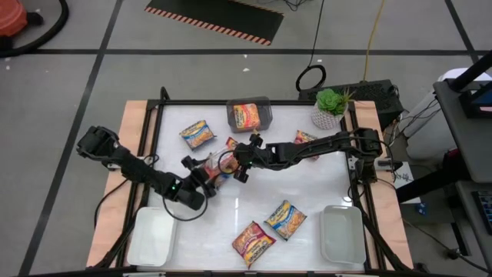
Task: Sort Maruchan noodles
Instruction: Put the orange noodle pack into the black bin
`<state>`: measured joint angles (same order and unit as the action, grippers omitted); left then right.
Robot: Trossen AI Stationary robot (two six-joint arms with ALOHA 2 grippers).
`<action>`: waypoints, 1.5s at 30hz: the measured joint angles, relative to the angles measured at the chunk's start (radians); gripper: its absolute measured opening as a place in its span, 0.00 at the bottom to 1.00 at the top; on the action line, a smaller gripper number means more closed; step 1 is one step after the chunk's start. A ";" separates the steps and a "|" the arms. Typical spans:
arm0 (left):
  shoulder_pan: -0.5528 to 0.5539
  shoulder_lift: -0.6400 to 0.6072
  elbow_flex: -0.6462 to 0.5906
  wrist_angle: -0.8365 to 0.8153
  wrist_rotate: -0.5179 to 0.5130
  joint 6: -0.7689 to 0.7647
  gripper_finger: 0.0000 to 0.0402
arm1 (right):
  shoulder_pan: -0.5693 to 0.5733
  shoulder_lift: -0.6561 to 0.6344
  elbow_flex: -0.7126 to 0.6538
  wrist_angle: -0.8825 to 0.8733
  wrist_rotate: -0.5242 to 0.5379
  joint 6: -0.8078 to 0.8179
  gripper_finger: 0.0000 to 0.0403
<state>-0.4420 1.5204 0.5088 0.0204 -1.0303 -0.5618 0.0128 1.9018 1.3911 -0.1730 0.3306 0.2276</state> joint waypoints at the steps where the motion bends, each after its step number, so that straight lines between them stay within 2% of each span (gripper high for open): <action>1: 0.004 0.000 -0.012 -0.001 0.001 -0.019 0.86 | 0.000 0.000 0.000 0.000 -0.005 0.000 0.00; 7: 0.005 0.000 -0.051 0.029 0.001 -0.052 0.86 | 0.000 0.000 0.000 0.000 -0.026 0.001 0.00; 13: 0.009 0.000 -0.072 0.116 -0.039 0.011 0.86 | 0.000 0.000 0.000 0.012 -0.030 0.000 0.00; 21: 0.052 0.000 -0.075 0.120 -0.039 0.050 0.85 | 0.000 0.000 0.000 0.026 -0.051 -0.003 0.00; 24: 0.056 0.000 -0.075 0.139 -0.010 0.106 0.79 | 0.000 0.000 0.000 0.026 -0.070 -0.003 0.00; 31: 0.056 0.000 -0.075 0.172 0.011 0.161 0.53 | 0.000 0.000 0.000 0.027 -0.074 -0.003 0.00; 35: 0.056 0.000 -0.075 0.172 0.017 0.161 0.42 | 0.000 0.000 0.000 0.027 -0.074 -0.003 0.00; 45: 0.053 0.000 -0.075 0.221 0.067 0.224 0.29 | 0.000 0.000 0.000 0.026 -0.074 -0.012 0.00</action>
<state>-0.3891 1.5204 0.4335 0.2410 -0.9628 -0.3382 0.0132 1.9018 1.3911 -0.1467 0.2569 0.2153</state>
